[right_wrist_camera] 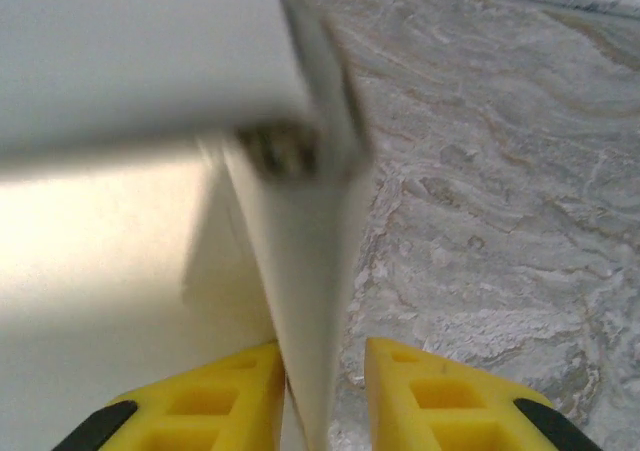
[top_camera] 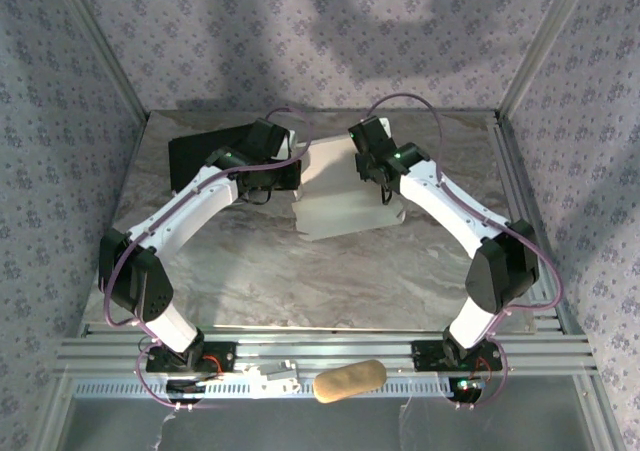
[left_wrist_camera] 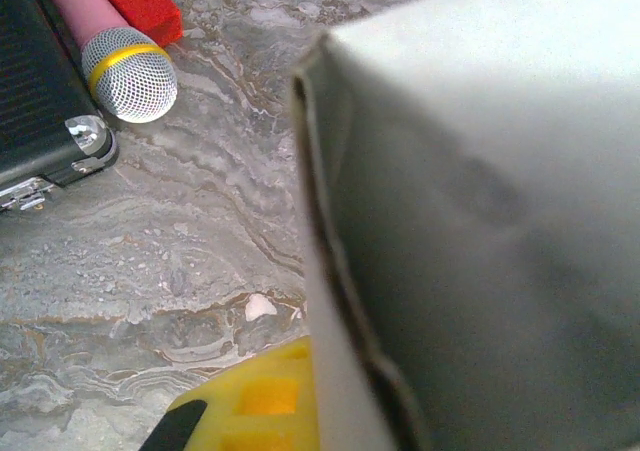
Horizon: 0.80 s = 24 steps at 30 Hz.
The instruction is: Fold the paper box
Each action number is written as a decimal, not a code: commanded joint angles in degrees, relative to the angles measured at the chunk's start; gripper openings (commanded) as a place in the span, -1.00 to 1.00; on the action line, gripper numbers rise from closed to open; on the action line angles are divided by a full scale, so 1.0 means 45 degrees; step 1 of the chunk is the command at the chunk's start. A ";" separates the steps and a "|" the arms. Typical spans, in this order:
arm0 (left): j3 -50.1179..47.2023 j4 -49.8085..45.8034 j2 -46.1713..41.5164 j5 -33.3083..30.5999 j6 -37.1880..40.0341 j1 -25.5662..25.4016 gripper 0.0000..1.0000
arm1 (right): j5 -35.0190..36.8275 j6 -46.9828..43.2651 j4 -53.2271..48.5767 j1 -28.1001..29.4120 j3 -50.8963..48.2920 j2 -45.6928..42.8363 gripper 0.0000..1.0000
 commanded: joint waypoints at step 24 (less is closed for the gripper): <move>0.0444 0.0202 -0.0226 0.0241 -0.0011 -0.0042 -1.00 | -0.0477 -0.0309 0.0022 -0.0458 0.0745 0.0183 -0.81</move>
